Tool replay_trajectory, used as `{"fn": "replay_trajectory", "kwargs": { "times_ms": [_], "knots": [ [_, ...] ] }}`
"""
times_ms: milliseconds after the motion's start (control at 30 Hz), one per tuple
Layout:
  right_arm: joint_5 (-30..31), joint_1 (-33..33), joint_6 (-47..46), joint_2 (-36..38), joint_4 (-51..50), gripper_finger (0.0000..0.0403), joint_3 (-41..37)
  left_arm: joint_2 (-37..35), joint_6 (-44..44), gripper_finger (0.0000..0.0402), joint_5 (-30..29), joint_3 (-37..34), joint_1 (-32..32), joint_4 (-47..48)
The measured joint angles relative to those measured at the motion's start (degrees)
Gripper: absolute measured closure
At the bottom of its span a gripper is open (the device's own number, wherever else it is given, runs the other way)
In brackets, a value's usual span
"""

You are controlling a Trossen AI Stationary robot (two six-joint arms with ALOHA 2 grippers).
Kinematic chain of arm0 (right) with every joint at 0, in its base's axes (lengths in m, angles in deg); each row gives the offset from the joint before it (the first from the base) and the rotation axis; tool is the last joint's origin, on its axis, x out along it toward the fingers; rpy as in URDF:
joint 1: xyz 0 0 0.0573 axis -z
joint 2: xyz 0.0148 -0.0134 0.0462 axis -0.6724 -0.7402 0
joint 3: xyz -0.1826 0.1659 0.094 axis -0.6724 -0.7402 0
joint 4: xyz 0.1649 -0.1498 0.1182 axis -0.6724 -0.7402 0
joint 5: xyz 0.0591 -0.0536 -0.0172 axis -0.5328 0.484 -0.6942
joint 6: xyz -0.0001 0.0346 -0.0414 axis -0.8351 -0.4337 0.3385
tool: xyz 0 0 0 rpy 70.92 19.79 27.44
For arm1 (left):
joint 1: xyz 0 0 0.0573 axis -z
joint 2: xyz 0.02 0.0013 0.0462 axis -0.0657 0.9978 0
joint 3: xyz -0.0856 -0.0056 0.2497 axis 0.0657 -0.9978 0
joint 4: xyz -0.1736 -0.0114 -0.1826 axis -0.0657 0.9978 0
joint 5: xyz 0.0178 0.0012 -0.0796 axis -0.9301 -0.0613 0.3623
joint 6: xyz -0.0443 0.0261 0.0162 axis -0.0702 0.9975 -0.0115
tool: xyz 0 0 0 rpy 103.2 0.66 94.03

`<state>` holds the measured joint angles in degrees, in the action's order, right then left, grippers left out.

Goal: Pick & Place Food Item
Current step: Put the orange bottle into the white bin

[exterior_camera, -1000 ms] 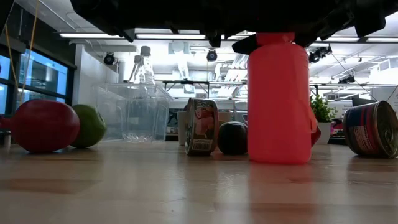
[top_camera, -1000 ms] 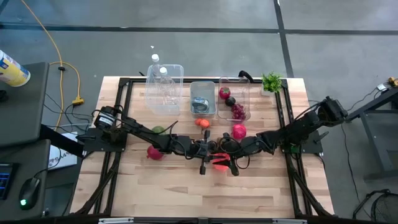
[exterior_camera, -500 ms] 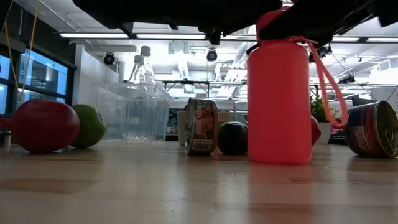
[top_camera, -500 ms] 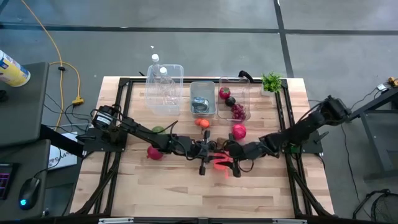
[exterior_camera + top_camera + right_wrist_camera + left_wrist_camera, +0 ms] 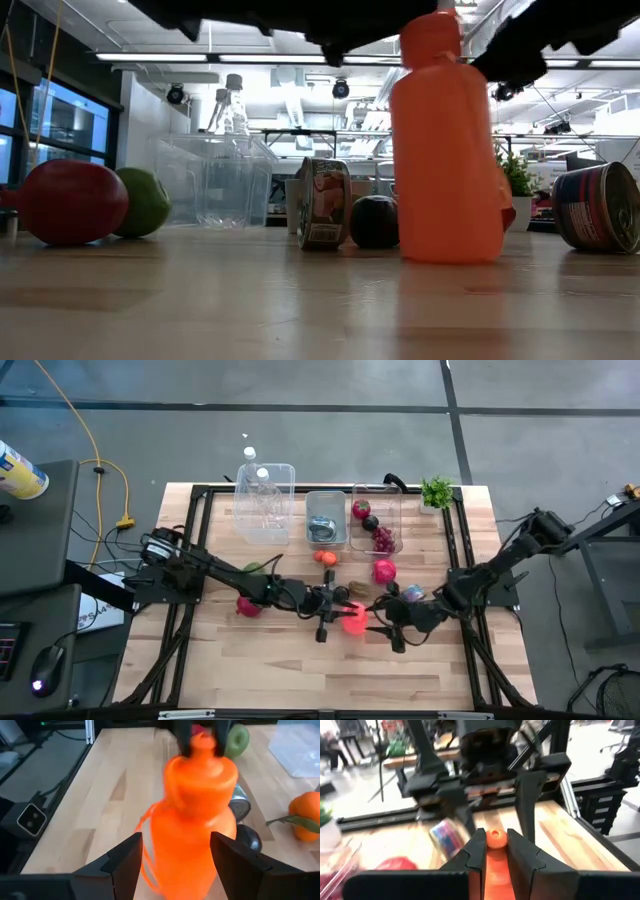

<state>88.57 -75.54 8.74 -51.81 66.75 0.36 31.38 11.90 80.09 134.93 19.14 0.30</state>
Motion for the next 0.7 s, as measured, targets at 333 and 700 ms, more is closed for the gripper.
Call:
{"fn": "replay_trajectory", "kwargs": {
  "times_ms": [333, 700],
  "knots": [
    [9.27, -5.91, 1.97, 2.6, 0.56, 0.0181, 0.04, -14.3, 4.27, 0.0361, -7.25, -0.39, 2.64, 13.85],
    [11.19, -5.98, 2.21, 2.55, 0.4, 0.0181, 0.04, -30.31, 17.32, 0.0362, -28.45, -0.13, 4.97, 18.38]
  ]
}}
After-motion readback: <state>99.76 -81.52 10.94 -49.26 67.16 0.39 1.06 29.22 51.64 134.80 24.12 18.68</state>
